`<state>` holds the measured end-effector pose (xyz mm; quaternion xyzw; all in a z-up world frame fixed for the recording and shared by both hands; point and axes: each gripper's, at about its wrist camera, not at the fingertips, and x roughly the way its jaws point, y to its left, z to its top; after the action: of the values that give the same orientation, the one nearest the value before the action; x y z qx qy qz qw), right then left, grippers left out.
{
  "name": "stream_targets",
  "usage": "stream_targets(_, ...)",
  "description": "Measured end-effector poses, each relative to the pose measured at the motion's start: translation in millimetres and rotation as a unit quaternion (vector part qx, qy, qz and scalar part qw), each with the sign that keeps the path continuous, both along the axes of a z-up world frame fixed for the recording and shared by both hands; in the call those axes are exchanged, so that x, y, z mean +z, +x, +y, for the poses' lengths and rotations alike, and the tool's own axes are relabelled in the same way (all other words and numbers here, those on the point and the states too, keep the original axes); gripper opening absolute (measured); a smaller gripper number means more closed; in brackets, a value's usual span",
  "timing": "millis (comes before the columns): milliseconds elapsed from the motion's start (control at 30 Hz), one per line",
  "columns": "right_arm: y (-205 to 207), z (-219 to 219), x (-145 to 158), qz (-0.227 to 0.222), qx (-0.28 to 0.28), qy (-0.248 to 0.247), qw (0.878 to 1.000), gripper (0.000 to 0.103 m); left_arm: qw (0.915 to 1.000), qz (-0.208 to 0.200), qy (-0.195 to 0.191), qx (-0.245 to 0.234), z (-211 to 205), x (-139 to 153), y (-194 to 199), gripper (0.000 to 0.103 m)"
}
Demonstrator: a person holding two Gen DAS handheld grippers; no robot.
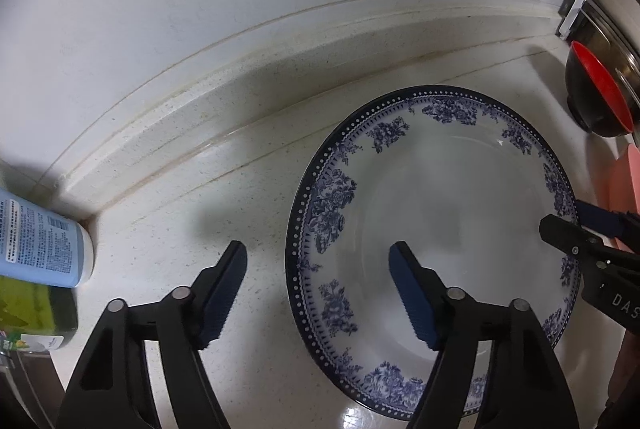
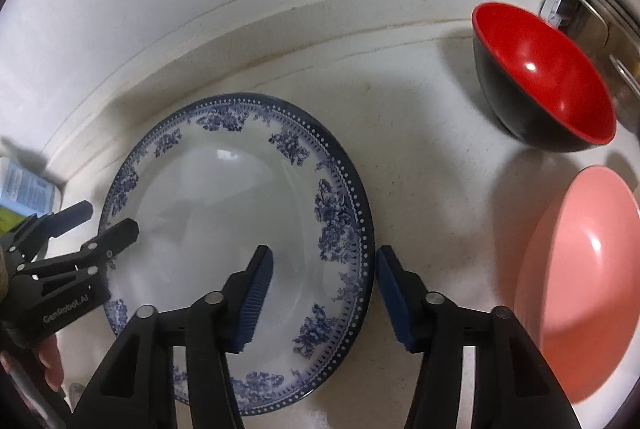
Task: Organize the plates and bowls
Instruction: 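Move both grippers to the small blue-and-white plate rim and close them, then lift the small plate with both grippers toward the plate stack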
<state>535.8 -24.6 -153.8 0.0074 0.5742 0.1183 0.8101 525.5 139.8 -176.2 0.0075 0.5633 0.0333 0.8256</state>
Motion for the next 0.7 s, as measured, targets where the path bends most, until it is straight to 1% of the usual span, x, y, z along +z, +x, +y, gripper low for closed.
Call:
stream_targets(67, 2, 0, -2, -0.001, 0.003, -0.002, 1.000, 0.052, 1.0000, 0.005, -0.008, -0.003, 0, -2, 1, 0.066)
stream_targets(133, 2, -1, -2, -0.003, 0.002, -0.004, 1.000, 0.051, 0.9999, 0.008, -0.012, -0.004, 0, -4, 2, 0.060)
stream_targets(167, 2, -1, -2, -0.005, 0.004, -0.007, 1.000, 0.048, 0.9999, 0.006, -0.014, -0.004, 1, -4, 1, 0.058)
stream_targets(267, 1, 0, -3, -0.009, 0.005, -0.017, 1.000, 0.040, 0.9998, 0.005, -0.019, -0.001, 2, -2, 1, 0.046)
stream_targets(400, 3, -2, -4, -0.008, 0.003, -0.025, 1.000, 0.035, 0.9999, 0.003, -0.012, 0.010, 3, 0, -1, 0.038)
stream_targets(633, 1, -5, -2, -0.007, -0.004, -0.018, 1.000, 0.034, 0.9998, 0.005, -0.008, 0.019, 8, 6, -8, 0.037)
stream_targets(700, -2, -6, 3, -0.010, -0.007, -0.015, 1.000, 0.034, 0.9998, 0.004, -0.007, 0.019, 8, 9, -9, 0.037)
